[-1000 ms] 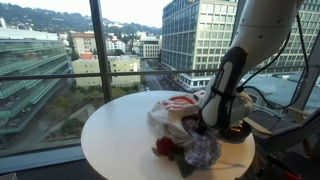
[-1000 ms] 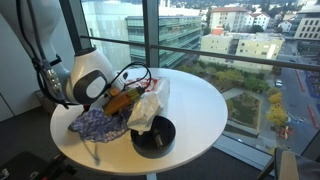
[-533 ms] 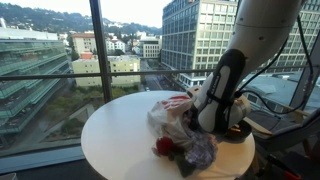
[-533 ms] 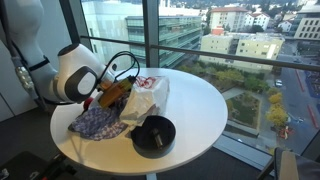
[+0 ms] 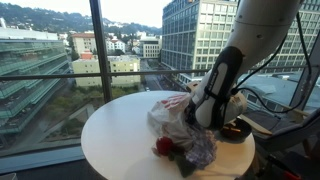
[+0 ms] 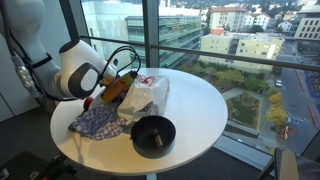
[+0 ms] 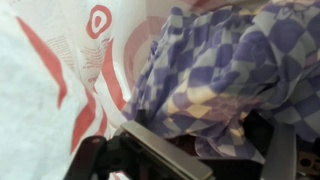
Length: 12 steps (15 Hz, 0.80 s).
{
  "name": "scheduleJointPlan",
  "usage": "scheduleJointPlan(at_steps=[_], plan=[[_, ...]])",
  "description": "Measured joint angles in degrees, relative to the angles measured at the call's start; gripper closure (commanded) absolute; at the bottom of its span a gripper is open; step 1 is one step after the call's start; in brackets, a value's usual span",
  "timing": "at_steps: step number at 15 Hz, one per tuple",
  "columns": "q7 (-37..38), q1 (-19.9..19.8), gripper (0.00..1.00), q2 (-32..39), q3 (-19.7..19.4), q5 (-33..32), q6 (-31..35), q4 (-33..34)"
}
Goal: Remove the objects in the white bag
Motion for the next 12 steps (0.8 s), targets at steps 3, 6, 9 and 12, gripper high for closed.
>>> scheduleJointPlan(at_steps=[3,6,9,12], plan=[[1.8,-4.3,0.00,0.1,2.1,-2.3,0.0,1.3],[5.3,-10.6,0.00,0.6,6.1,-6.2,-0.1,3.2],[8.8,-17.4,0.00,2.3,10.0,-9.6,-0.3,5.6],[11.2,-22.6,0.00,5.0,12.6,-12.3,-0.3,8.0]])
